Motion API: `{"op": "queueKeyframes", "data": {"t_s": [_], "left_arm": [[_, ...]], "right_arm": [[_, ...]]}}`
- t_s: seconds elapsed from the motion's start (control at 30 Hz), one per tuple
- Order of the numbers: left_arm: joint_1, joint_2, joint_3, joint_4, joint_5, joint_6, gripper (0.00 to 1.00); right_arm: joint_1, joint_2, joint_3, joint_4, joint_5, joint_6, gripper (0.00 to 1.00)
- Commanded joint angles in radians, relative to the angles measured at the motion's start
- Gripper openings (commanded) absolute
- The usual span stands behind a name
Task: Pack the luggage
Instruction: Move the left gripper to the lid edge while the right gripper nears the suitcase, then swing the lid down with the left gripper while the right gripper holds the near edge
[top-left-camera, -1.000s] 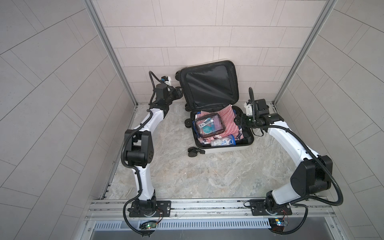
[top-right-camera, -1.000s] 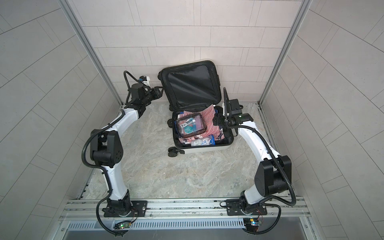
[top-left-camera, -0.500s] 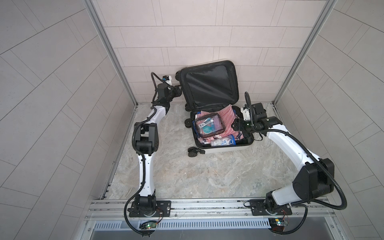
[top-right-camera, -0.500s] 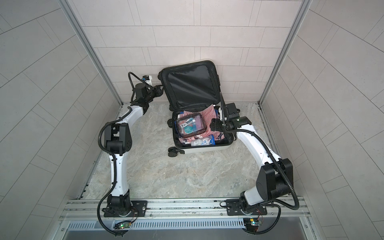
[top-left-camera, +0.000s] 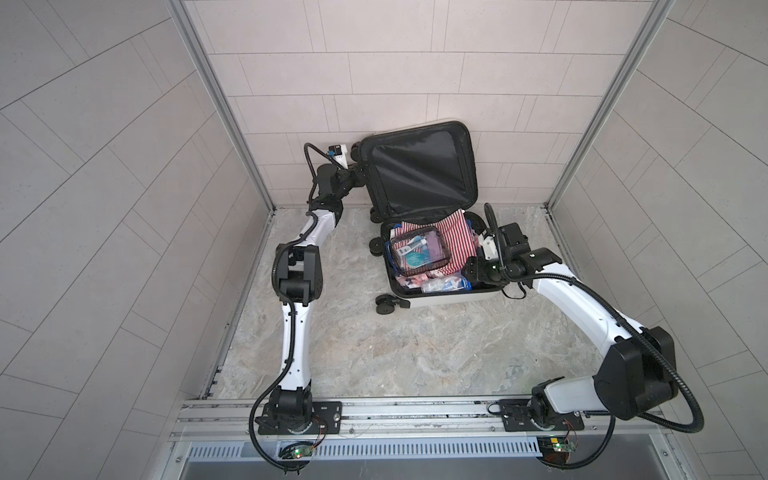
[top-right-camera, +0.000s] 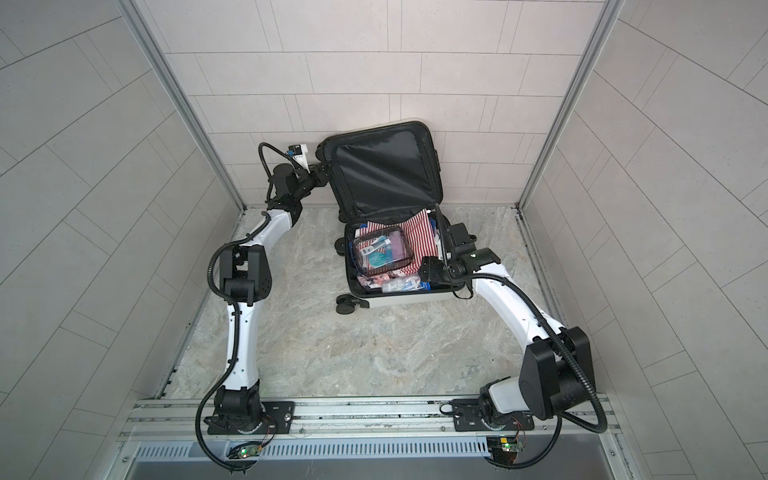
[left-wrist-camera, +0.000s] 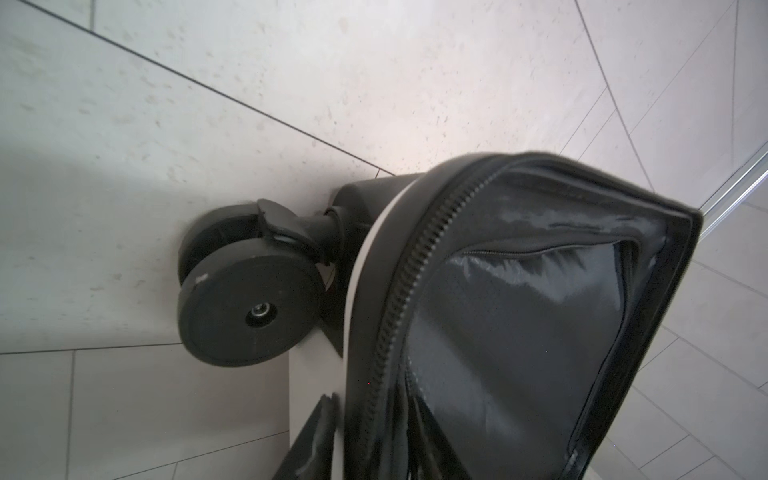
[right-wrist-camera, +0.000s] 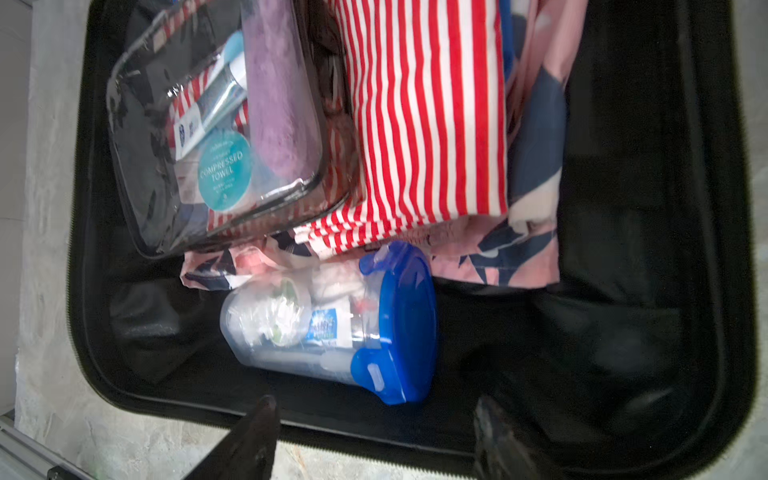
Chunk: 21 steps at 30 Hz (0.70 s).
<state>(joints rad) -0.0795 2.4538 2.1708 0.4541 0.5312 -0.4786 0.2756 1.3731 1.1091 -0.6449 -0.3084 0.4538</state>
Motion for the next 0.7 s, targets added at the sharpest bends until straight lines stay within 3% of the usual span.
{"op": "queueKeyframes", "data": {"t_s": [0.0, 0.13, 0.67], "left_arm": [[-0.011, 0.019, 0.065, 0.009, 0.027, 0.000, 0.22], [-0.026, 0.005, 0.068, -0.026, 0.030, 0.008, 0.00], [-0.107, -0.317, -0.167, -0.017, -0.020, 0.123, 0.00]], "right_arm": [[0.021, -0.062, -0.042, -0.036, -0.001, 0.018, 0.75], [0.030, -0.107, -0.107, -0.039, -0.004, 0.033, 0.73], [0.091, -0.180, -0.275, 0.041, -0.005, 0.092, 0.62]]}}
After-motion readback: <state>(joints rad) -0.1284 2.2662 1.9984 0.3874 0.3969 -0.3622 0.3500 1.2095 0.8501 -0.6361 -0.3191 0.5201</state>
